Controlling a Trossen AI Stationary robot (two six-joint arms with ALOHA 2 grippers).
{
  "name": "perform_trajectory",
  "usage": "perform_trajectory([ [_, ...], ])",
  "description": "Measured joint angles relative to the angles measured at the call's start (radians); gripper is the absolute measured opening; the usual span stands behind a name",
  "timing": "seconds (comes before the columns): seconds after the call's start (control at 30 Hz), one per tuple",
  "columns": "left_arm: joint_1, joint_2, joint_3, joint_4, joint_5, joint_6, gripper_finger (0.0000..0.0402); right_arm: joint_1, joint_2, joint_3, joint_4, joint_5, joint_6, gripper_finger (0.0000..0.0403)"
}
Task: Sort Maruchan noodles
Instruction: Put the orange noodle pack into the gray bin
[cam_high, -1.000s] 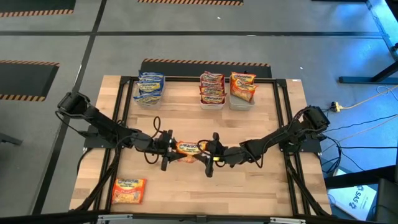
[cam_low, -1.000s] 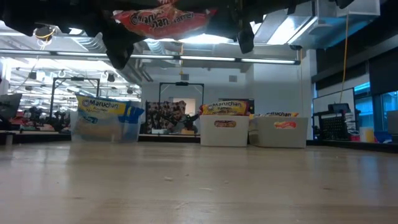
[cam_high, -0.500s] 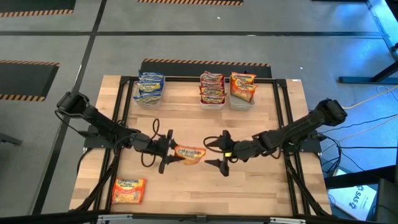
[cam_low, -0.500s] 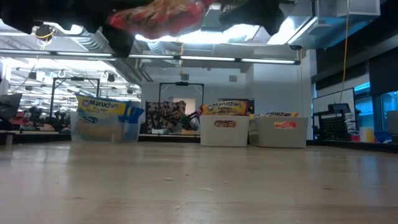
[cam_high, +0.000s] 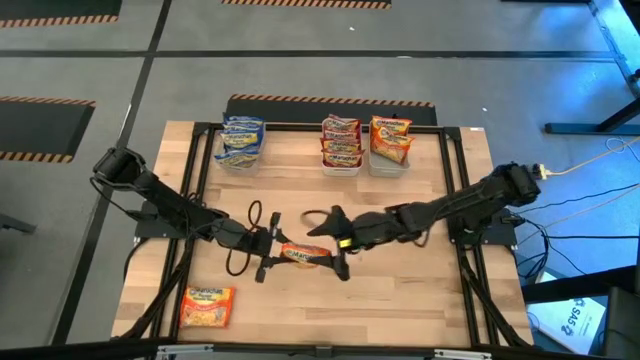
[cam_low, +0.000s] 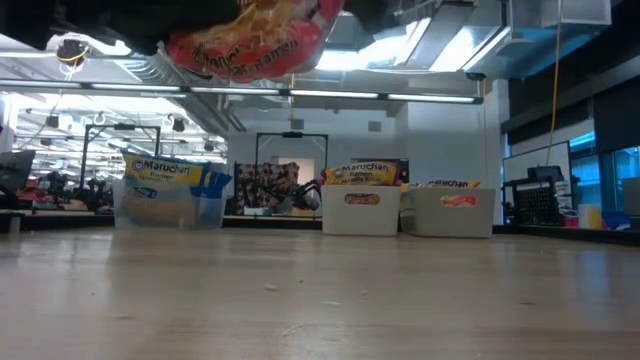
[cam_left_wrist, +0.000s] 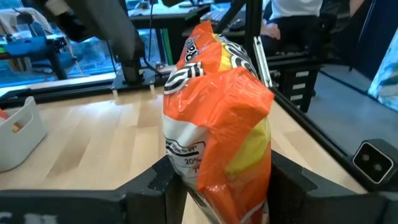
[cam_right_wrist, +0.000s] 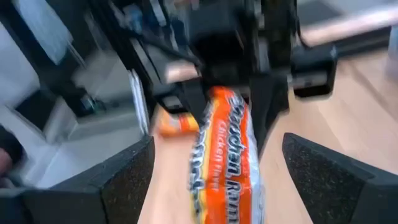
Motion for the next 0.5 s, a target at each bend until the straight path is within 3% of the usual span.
perform_trajectory([
  [0.2,0.002,0.0,0.031,-0.051,-0.018,0.0,0.0155,-0.051,0.14,0.312,-0.452,-0.054,-0.012,0.0335],
  [0.5,0.002,0.0,0.03,-0.106,-0.028,-0.034,0.0155,-0.074,0.311,0.592,-0.813,-0.164,-0.011,0.0335],
])
